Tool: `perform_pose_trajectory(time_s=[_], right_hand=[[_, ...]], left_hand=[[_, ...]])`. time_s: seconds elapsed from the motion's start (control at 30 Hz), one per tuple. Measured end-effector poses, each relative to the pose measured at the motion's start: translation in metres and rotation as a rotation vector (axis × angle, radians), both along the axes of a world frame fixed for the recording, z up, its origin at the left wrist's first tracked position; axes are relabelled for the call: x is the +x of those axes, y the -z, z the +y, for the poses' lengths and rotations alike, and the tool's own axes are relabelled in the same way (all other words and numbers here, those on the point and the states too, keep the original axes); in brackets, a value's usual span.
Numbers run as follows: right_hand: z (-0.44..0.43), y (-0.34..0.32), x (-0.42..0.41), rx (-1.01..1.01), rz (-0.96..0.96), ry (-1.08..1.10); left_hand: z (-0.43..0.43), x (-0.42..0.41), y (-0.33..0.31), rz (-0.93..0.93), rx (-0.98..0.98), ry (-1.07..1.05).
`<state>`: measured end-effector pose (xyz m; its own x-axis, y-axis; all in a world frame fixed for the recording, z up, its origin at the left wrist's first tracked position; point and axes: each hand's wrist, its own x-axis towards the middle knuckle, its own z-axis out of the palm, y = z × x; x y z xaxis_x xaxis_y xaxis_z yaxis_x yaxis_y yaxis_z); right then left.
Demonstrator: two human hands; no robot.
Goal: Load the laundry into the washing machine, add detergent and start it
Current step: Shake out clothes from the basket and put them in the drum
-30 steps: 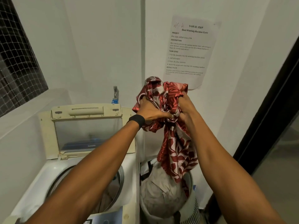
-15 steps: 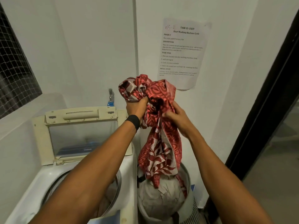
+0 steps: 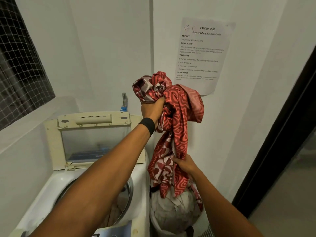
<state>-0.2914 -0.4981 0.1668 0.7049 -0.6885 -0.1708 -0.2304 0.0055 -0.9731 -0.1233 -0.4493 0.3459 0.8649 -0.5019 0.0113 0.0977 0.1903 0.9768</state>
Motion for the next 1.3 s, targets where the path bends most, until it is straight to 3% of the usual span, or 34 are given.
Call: perform_pose_trajectory(time_s=[0.07, 0.23, 0.3, 0.5, 0.77, 0.87, 1.13, 1.3], right_hand=[[0.000, -0.012, 0.003, 0.109, -0.095, 0.087], [-0.024, -0.105, 0.011, 0.475, -0.731, 0.245], [-0.031, -0.144, 0.009, 0.516, -0.836, 0.309], [-0.014, -0.185, 0.044, 0.344, -0.670, 0.167], [0.056, -0.137, 0.102, 0.377, -0.450, -0.102], [0.089, -0.118, 0.124, 0.398, -0.388, -0.189], [0.158, -0.039, 0.181, 0.452, -0.235, -0.233], [0.177, 0.009, 0.219, 0.337, -0.174, -0.182]], left_hand=[[0.001, 0.003, 0.003, 0.011, 0.001, 0.002], [0.021, 0.000, 0.005, -0.122, 0.077, -0.082], [0.025, -0.002, 0.010, -0.193, 0.115, -0.063], [0.051, -0.001, 0.019, -0.334, 0.218, -0.044], [0.152, 0.023, 0.057, -0.462, 0.512, -0.303], [0.195, 0.025, 0.073, -0.501, 0.599, -0.297], [0.267, 0.066, 0.143, -0.262, 0.758, -0.358], [0.282, 0.099, 0.187, -0.152, 0.831, -0.269]])
